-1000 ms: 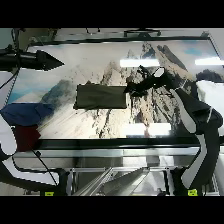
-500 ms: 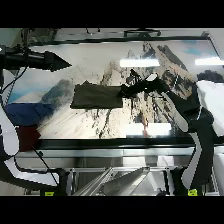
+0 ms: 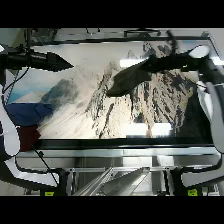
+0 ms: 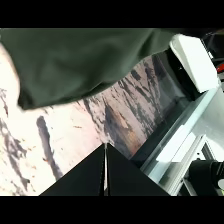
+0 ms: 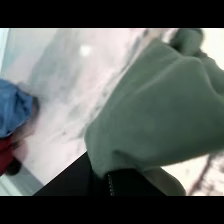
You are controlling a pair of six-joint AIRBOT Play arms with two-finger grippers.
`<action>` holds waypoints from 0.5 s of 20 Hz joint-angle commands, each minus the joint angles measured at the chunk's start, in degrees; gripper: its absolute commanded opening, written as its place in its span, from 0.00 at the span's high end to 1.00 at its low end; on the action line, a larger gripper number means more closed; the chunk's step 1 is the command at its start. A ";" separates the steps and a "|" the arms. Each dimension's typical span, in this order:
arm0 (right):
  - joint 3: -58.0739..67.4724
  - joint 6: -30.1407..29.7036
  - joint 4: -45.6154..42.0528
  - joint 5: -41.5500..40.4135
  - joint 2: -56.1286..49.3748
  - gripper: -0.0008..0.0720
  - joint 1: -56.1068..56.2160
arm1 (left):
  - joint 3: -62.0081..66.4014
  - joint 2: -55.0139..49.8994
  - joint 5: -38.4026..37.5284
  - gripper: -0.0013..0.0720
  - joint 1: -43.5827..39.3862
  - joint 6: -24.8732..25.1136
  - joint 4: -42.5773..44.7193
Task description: Fold the shirts.
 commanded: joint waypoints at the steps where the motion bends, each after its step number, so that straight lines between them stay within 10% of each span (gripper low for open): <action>1: 0.04 6.56 -12.07 7.06 11.21 0.96 -9.51 | -0.02 -0.02 -1.31 0.95 -0.02 -0.09 0.00; 10: 0.13 -2.93 -10.88 -1.09 13.66 0.96 -33.86 | -0.02 -0.02 -2.03 0.95 -0.02 -0.07 0.02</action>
